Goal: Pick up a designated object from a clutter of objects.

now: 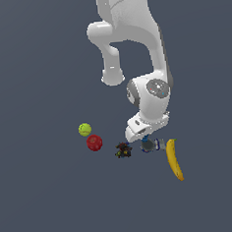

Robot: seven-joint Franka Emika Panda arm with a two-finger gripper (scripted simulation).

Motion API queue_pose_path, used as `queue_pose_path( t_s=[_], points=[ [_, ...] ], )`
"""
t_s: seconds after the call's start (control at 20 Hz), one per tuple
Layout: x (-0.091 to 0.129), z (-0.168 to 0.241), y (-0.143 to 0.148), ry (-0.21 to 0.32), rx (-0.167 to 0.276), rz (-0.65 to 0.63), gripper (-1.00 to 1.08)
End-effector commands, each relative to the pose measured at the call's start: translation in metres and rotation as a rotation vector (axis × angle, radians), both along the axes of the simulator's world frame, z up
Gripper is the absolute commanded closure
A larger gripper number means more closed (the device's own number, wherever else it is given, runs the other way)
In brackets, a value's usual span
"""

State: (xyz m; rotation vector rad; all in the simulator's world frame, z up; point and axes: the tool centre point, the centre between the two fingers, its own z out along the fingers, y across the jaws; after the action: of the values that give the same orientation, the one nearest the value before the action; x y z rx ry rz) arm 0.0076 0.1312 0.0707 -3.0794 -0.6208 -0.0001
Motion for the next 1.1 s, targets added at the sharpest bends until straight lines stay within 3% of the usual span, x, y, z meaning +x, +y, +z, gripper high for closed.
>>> queue_pose_path(
  t_s=[0.0,0.45,1.05],
  points=[
    [0.0,0.002,-0.002,0.0,0.0,0.0,1.08],
    [0.005,0.037,-0.038,0.0,0.0,0.0,1.08],
    [0.018,0.137,-0.14,0.0,0.003,0.001,1.08]
  ],
)
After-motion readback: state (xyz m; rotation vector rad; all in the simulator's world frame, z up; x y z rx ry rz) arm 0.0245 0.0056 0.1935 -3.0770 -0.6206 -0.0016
